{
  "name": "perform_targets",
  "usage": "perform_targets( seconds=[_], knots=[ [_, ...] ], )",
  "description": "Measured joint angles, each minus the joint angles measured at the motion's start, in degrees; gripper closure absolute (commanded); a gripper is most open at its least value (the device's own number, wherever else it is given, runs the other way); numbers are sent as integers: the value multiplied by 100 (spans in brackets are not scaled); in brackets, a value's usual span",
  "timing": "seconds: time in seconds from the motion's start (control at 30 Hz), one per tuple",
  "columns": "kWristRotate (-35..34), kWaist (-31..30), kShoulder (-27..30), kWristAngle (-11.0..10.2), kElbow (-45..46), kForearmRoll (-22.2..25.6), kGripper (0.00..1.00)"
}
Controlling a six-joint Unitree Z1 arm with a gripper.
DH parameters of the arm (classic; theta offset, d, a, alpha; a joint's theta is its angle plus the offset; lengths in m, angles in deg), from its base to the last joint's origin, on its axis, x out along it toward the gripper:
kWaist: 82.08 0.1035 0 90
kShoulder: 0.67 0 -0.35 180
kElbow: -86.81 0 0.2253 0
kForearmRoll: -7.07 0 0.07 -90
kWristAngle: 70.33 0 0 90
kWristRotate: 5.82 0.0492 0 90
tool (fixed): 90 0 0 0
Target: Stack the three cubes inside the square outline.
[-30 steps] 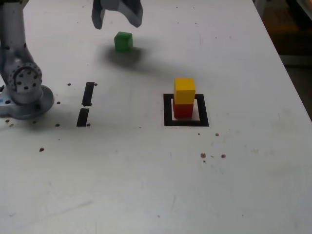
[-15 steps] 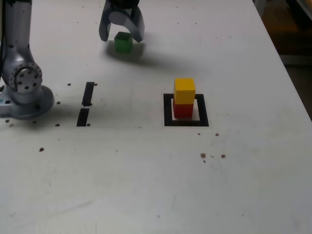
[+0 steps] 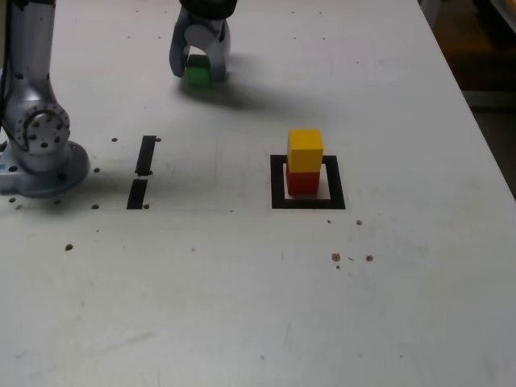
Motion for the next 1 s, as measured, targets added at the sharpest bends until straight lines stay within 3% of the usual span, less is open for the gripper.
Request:
perform_targets(
  seconds=[0.1,0.23,0.53,0.67,0.77,1.0],
  knots=[
    [38,-29,142,87,-81,190,82],
    [-62,-166,506,174,-393,782,82],
    [-1437,-1569,1211,325,-1823,2553,82],
    [-2279,-2359,1216,996,-2596,3377,82],
    [-2898,-2940,1025,1381,-3165,3742,82],
    [-4337,-4298,470,1500,-3726,3676,82]
  ],
)
